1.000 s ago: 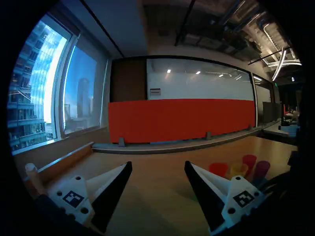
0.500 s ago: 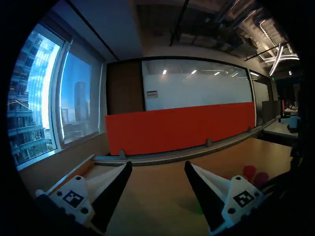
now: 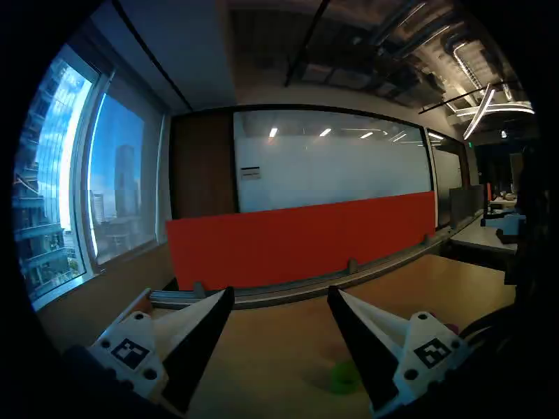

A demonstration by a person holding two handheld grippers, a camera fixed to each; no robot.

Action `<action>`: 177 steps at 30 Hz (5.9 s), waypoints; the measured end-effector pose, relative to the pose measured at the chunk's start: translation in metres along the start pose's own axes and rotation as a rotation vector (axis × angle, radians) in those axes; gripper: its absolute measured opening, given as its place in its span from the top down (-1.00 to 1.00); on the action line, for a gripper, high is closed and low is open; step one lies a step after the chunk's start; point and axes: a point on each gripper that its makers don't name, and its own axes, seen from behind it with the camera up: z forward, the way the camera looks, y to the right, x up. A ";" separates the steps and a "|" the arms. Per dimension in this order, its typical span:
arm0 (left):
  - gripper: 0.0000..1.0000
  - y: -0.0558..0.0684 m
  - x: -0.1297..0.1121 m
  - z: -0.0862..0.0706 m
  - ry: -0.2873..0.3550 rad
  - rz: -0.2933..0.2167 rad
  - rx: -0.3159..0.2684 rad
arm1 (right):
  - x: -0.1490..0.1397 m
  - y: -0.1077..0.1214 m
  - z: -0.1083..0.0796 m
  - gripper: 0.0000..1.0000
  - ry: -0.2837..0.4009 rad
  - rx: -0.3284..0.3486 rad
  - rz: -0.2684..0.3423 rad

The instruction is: Pour water

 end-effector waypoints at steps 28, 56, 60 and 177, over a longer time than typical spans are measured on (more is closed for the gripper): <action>-0.99 0.066 -0.010 0.007 -0.086 0.010 -0.356 | 0.000 -0.095 -0.017 -0.99 -0.098 0.426 -0.059; -0.99 0.083 -0.075 0.013 -0.252 0.078 -0.474 | -0.051 -0.144 -0.038 -0.99 -0.301 0.673 -0.169; -0.98 0.085 -0.086 0.012 -0.272 0.070 -0.484 | -0.059 -0.148 -0.040 -0.99 -0.322 0.694 -0.193; -0.75 0.144 -0.268 0.077 -0.580 0.180 -0.605 | -0.278 -0.202 -0.051 -0.99 -0.637 0.855 -0.400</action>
